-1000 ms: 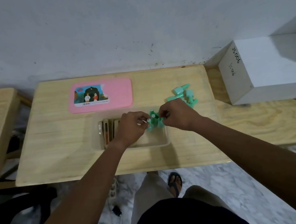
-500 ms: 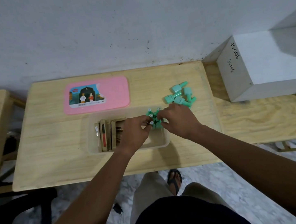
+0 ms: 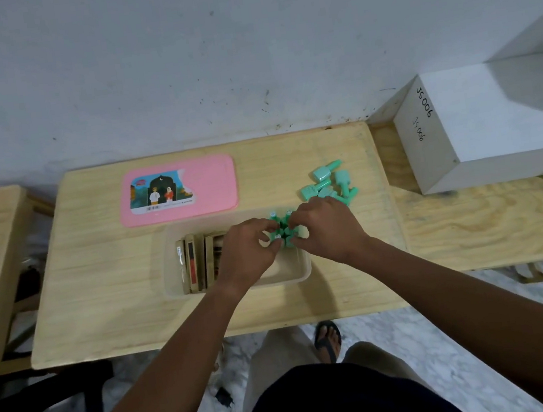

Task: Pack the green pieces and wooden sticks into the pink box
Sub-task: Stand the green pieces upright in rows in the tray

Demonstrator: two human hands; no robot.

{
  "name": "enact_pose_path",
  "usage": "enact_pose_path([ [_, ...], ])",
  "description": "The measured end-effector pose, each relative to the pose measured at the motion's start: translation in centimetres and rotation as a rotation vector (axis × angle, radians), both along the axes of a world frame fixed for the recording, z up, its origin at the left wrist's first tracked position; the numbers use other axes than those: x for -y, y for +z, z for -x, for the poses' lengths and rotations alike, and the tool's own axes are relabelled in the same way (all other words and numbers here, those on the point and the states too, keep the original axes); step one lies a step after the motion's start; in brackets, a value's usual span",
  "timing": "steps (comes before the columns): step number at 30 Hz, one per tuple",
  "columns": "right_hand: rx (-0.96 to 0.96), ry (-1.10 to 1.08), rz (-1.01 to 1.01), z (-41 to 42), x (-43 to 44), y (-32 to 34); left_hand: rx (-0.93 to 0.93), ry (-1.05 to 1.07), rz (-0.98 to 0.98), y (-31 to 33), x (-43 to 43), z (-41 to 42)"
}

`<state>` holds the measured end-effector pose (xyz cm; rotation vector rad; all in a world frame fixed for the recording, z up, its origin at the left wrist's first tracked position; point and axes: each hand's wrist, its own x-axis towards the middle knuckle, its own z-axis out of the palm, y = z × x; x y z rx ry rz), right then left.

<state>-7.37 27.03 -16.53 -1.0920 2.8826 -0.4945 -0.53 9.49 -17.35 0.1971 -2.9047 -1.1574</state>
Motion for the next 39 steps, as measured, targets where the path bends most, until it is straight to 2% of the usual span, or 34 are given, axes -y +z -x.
enact_pose_path([
  [3,-0.001,-0.136,0.085,0.8,-0.7,0.9,-0.07,-0.02,0.062,1.2,-0.2,1.1],
  [7,0.132,-0.524,0.127,3.2,-2.3,1.5,-0.093,-0.054,0.096,2.1,-1.2,4.8],
  [10,0.276,-0.725,0.082,4.8,-3.7,0.6,-0.054,-0.114,0.109,2.0,-2.5,8.5],
  [13,0.379,-0.813,0.018,5.6,-4.9,-0.6,0.051,-0.194,0.16,0.7,-3.8,11.8],
  [19,0.452,-0.896,0.01,5.5,-5.3,-2.5,0.212,-0.246,0.252,-2.2,-6.1,16.1],
  [24,0.479,-0.967,0.065,5.3,-5.1,-3.1,0.296,-0.241,0.24,-3.7,-6.9,17.1],
  [32,0.518,-0.96,0.143,5.2,-4.8,-3.2,0.34,-0.293,0.208,-3.8,-6.3,17.7],
  [39,0.545,-0.915,0.341,4.9,-5.1,-2.6,0.37,-0.314,0.235,-3.5,-5.9,17.0],
])
